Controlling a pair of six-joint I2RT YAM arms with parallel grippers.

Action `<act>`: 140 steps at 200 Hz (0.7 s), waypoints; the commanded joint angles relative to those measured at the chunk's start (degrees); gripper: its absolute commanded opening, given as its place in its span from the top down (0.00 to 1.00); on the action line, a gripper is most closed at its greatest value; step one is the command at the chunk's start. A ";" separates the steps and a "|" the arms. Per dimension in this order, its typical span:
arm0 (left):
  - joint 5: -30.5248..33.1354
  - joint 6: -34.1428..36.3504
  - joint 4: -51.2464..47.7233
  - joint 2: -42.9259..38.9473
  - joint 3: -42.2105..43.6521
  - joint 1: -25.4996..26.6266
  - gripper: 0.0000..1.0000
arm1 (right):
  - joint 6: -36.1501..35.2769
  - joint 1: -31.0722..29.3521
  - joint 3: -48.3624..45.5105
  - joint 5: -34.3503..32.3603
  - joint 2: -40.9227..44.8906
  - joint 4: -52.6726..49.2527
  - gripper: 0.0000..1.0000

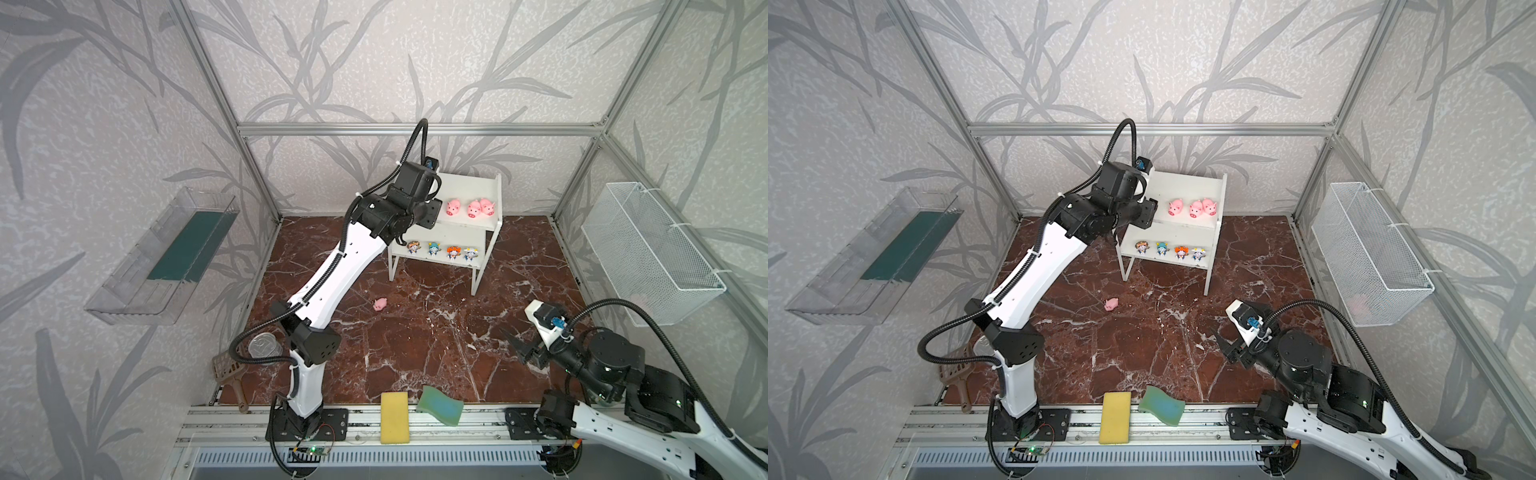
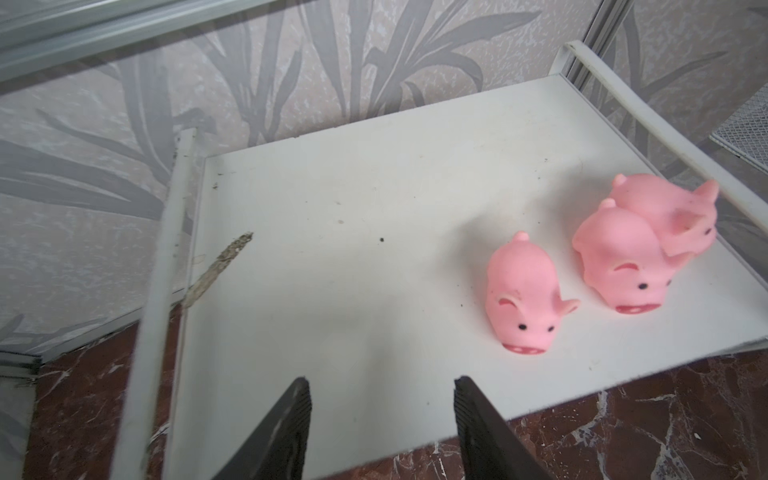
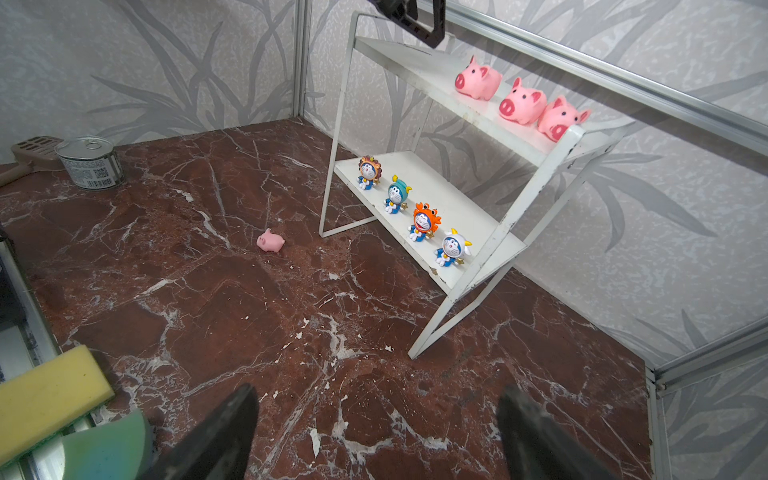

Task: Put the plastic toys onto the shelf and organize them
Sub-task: 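Withdraw the left gripper from the shelf toward the pink pig on the floor, then close the left gripper on the floor pig while the right gripper shifts inward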

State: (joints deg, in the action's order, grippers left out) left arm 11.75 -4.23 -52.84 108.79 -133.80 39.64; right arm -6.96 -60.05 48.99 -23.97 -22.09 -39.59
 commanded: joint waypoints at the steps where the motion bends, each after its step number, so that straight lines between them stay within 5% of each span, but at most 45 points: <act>1: 4.50 3.06 0.90 -7.26 4.79 -0.01 0.42 | 0.18 -0.32 -0.28 0.26 -0.87 1.44 0.10; 80: 9.63 -4.50 3.98 -33.04 43.87 -0.20 0.37 | 0.65 -0.27 0.67 7.25 -8.25 4.48 0.10; 113: 3.64 -8.09 8.93 -42.47 61.44 -0.27 0.36 | 0.84 -0.27 0.32 9.71 -12.38 8.39 0.10; 140: -6.95 -2.09 16.44 -45.96 74.45 -0.31 0.31 | 1.29 -0.33 0.44 11.73 -16.07 11.34 0.10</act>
State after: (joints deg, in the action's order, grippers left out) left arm 14.26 -9.30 -43.81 64.84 -67.24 39.55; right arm -6.68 -60.05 48.99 -15.16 -35.90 -33.08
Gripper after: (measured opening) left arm 0.672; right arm 0.900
